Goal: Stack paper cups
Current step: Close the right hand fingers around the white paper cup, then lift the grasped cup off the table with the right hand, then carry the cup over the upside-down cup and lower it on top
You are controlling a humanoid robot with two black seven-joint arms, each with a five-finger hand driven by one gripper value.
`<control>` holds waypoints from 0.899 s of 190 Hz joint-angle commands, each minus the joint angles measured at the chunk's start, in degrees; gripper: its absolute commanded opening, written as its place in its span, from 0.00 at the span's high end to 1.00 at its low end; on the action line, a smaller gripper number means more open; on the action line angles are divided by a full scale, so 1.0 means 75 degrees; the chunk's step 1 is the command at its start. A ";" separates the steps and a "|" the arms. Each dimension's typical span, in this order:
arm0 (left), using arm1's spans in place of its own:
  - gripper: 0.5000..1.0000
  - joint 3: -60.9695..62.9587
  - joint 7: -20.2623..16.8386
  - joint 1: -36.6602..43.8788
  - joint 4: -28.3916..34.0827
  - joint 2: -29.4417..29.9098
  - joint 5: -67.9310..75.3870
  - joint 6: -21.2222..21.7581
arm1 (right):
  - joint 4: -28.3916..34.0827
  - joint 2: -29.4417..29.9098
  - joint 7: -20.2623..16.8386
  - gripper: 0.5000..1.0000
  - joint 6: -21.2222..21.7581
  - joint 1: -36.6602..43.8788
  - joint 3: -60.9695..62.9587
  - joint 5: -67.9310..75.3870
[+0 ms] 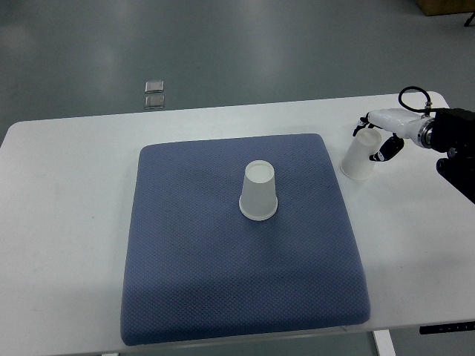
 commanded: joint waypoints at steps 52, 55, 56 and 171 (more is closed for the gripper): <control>0.00 0.0002 0.0000 0.0000 0.0000 0.0000 0.0000 0.0000 | 0.0187 -0.0027 0.0026 0.98 0.0077 0.0322 0.0082 0.0164; 0.00 0.0002 0.0000 0.0000 0.0000 0.0000 0.0000 0.0000 | 0.0210 -0.0027 0.0049 0.98 0.0077 0.0357 0.0082 0.0164; 0.00 0.0002 0.0000 0.0000 0.0000 0.0000 0.0000 0.0000 | 0.0210 -0.0027 0.0049 0.98 0.0077 0.0358 0.0082 0.0164; 0.00 0.0002 0.0000 0.0000 0.0000 0.0000 0.0000 0.0000 | 0.3350 -0.1152 0.0167 0.98 0.1799 0.1623 0.0188 0.2542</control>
